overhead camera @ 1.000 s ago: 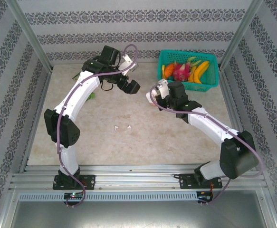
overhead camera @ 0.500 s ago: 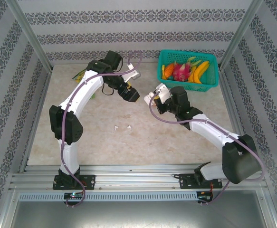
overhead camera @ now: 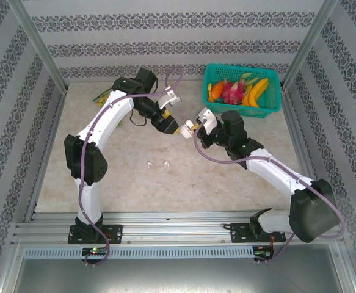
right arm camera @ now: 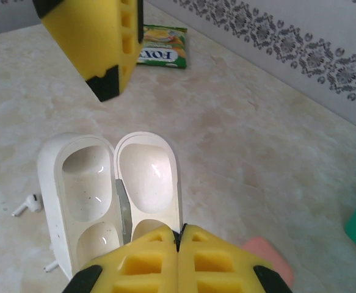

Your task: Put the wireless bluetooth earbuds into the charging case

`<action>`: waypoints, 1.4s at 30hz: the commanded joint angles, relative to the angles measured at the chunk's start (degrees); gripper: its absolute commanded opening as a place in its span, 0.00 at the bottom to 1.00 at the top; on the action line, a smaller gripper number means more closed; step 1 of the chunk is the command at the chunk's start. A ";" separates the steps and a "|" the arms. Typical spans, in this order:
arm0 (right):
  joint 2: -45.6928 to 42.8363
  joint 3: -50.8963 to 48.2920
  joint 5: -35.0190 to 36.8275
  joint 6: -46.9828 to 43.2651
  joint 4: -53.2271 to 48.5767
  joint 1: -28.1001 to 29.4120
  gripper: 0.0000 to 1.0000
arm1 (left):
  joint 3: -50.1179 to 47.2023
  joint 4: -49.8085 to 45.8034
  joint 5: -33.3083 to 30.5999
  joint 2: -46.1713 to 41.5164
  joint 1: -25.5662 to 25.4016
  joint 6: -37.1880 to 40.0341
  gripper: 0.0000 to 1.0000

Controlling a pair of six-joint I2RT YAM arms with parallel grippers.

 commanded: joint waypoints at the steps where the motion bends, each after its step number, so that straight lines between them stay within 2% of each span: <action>1: -1.78 -0.51 -3.17 -0.39 -0.18 1.01 0.00 | 2.13 -4.42 2.98 1.67 -0.38 2.44 0.83; 18: -3.64 -0.07 -0.14 -4.34 -2.74 4.34 0.00 | 2.00 -7.24 1.34 3.65 -3.72 3.81 0.74; 27: -3.64 -0.09 0.92 -4.43 -2.51 4.51 0.00 | 1.91 -8.93 3.21 4.00 -4.00 4.89 0.63; 42: -3.67 0.39 0.66 -4.52 -2.77 4.49 0.00 | 1.12 -10.53 5.13 5.14 -4.45 5.99 0.53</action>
